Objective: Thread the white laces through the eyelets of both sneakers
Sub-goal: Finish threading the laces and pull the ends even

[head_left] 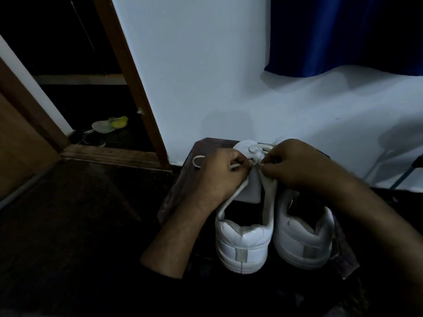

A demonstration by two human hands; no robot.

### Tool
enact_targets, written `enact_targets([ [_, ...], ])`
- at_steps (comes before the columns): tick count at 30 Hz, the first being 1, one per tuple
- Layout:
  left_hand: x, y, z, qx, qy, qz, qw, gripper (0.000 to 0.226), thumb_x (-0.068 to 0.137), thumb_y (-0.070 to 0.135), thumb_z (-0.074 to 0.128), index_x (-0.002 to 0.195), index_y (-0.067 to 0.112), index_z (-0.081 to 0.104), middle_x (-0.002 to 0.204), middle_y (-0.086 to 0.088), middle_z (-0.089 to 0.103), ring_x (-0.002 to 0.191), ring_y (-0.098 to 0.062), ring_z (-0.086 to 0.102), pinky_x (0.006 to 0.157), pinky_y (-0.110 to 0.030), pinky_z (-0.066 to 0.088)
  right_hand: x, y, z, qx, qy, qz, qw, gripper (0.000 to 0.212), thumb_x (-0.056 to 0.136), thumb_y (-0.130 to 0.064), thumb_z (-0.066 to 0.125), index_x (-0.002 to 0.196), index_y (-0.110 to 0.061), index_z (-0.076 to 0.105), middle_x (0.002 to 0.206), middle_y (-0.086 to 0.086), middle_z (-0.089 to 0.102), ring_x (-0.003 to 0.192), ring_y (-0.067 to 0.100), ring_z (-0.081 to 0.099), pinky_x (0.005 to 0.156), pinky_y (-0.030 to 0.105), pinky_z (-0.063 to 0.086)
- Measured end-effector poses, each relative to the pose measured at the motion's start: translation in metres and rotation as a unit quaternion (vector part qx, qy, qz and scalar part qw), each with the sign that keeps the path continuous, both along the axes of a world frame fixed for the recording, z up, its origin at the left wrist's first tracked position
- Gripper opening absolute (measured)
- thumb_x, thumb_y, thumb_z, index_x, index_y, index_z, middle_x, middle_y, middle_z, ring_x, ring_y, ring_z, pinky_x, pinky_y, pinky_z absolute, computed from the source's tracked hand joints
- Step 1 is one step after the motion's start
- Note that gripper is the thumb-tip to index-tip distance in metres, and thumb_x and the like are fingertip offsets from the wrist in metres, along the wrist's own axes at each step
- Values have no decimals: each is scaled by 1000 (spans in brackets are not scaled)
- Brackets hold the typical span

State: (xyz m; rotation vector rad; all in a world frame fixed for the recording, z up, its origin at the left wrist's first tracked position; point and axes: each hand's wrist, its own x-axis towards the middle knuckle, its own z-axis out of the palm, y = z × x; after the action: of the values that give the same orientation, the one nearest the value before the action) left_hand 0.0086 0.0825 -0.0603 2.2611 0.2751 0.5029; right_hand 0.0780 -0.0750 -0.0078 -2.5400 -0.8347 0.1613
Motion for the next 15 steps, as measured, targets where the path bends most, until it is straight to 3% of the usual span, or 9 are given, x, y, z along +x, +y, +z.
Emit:
enact_targets([
  [3, 1, 2, 0, -24, 26, -12, 999, 9, 89, 15, 73, 82, 16, 78, 69, 10, 69, 60, 6, 58, 57, -11, 39, 10, 0, -2, 3, 34, 15, 999, 20, 83, -20, 64, 80, -2, 73, 79, 25, 65, 72, 33, 64, 62, 36, 50],
  [6, 2, 5, 1, -74, 54, -20, 996, 10, 89, 12, 73, 80, 13, 77, 63, 0, 70, 52, -5, 59, 49, -19, 43, 14, 1, -4, 1, 55, 21, 998, 21, 81, -17, 62, 78, 3, 69, 64, 20, 56, 59, 23, 54, 56, 33, 44],
  [8, 3, 6, 2, -87, 51, -25, 995, 8, 85, 11, 74, 79, 12, 79, 65, -4, 72, 55, -10, 61, 52, -23, 46, 15, 1, -5, 4, 57, 17, 998, 21, 81, -16, 61, 75, 2, 68, 61, 13, 52, 58, 20, 52, 55, 29, 40],
  [15, 0, 14, 5, -53, 35, -3, 998, 9, 71, 33, 74, 76, 29, 81, 69, 5, 75, 71, -12, 74, 71, -41, 62, 14, -2, -8, 41, 58, 20, 997, 20, 84, -17, 63, 82, 1, 73, 78, 25, 68, 61, 20, 58, 59, 33, 49],
])
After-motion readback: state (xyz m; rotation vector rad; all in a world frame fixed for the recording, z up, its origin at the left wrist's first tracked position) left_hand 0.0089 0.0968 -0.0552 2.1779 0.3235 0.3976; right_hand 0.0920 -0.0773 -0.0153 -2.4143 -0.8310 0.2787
